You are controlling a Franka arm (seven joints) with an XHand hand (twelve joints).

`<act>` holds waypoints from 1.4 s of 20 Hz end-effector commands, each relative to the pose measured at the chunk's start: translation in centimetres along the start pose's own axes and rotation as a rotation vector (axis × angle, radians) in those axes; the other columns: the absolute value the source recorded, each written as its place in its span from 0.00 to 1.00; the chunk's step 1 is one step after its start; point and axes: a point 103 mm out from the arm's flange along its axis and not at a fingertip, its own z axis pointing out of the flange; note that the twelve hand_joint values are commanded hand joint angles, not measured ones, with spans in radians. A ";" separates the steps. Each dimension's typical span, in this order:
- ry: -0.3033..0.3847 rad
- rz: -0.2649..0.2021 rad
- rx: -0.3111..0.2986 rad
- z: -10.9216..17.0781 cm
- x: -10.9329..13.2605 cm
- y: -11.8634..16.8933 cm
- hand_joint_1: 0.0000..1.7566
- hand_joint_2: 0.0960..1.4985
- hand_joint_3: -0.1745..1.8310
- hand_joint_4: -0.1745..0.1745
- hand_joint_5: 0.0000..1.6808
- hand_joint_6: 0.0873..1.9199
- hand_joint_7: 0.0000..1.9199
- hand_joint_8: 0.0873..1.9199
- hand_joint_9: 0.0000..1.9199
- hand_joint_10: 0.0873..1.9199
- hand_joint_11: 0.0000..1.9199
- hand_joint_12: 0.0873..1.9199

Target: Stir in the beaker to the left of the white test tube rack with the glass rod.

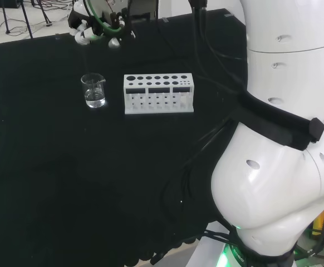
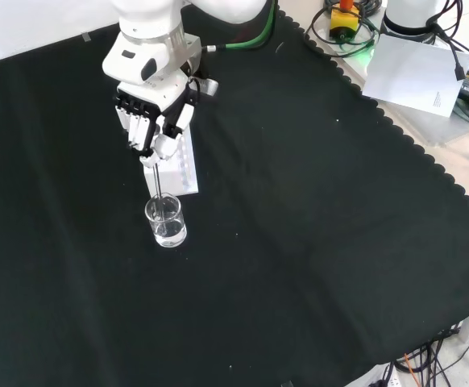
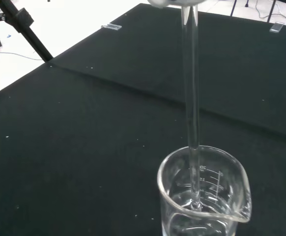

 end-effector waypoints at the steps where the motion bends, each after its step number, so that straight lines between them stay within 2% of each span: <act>1: -0.006 0.019 0.004 -0.1 -0.6 -0.9 0.72 0.75 0.09 0.00 0.55 0.38 0.50 0.69 0.85 0.43 0.82 0.45; 5: -0.004 0.018 0.017 0.1 -0.2 -1.1 0.72 0.75 0.09 0.00 0.55 0.38 0.50 0.69 0.85 0.43 0.82 0.45; 11: -0.019 0.013 -0.001 -0.1 0.6 -1.5 0.72 0.75 0.09 0.00 0.55 0.38 0.50 0.69 0.85 0.43 0.82 0.44; 15: -0.023 0.000 -0.005 -0.6 2.5 -1.2 0.72 0.75 0.09 0.00 0.55 0.38 0.50 0.69 0.85 0.43 0.82 0.44; 19: -0.010 -0.002 -0.007 -0.9 1.9 -0.4 0.72 0.75 0.09 0.00 0.55 0.38 0.50 0.69 0.85 0.43 0.82 0.44; 28: -0.019 0.043 -0.011 -1.3 -0.9 -1.5 0.72 0.75 0.09 0.00 0.55 0.38 0.50 0.69 0.85 0.42 0.82 0.44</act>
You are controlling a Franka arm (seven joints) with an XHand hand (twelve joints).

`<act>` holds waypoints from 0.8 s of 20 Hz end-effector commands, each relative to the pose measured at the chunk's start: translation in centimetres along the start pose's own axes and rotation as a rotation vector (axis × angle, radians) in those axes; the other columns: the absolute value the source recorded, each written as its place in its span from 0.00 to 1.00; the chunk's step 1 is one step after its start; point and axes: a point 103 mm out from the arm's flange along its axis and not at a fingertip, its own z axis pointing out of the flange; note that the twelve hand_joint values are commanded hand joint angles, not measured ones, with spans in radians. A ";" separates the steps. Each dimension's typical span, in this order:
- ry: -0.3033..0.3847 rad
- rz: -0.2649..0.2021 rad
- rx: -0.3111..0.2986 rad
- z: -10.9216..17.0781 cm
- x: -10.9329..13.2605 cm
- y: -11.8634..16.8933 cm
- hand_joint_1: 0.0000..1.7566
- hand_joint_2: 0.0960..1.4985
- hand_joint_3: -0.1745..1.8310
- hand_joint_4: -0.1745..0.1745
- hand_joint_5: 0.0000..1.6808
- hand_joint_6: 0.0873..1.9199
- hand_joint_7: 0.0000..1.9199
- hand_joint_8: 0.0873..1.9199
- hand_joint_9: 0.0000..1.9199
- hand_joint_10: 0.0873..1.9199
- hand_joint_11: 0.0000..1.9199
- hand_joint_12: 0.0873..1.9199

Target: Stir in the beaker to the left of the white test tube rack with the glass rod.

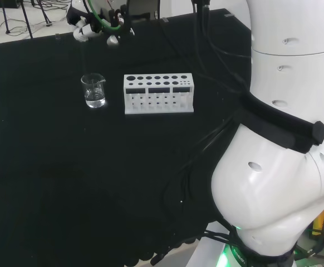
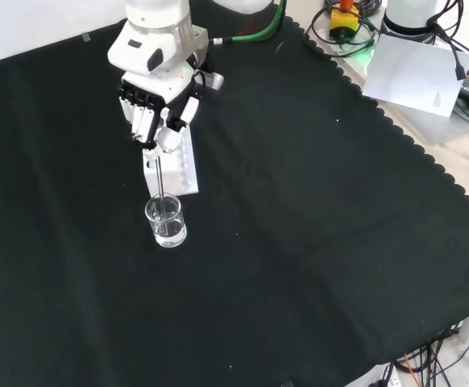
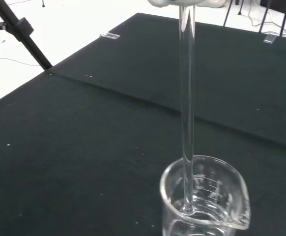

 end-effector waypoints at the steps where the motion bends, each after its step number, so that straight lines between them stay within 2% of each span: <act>1: -0.004 0.026 0.006 0.0 -1.6 -1.0 0.72 0.75 0.09 0.00 0.55 0.38 0.50 0.69 0.85 0.42 0.82 0.44; 5: -0.006 0.027 0.012 0.1 -1.5 -1.9 0.72 0.75 0.09 0.00 0.55 0.38 0.50 0.69 0.85 0.42 0.82 0.44; 9: -0.004 0.004 0.010 0.0 -0.3 -2.2 0.72 0.75 0.09 0.00 0.55 0.38 0.50 0.69 0.85 0.42 0.82 0.44; 16: -0.009 -0.020 -0.008 -0.6 1.4 -1.4 0.72 0.75 0.09 0.00 0.55 0.38 0.50 0.69 0.85 0.42 0.82 0.44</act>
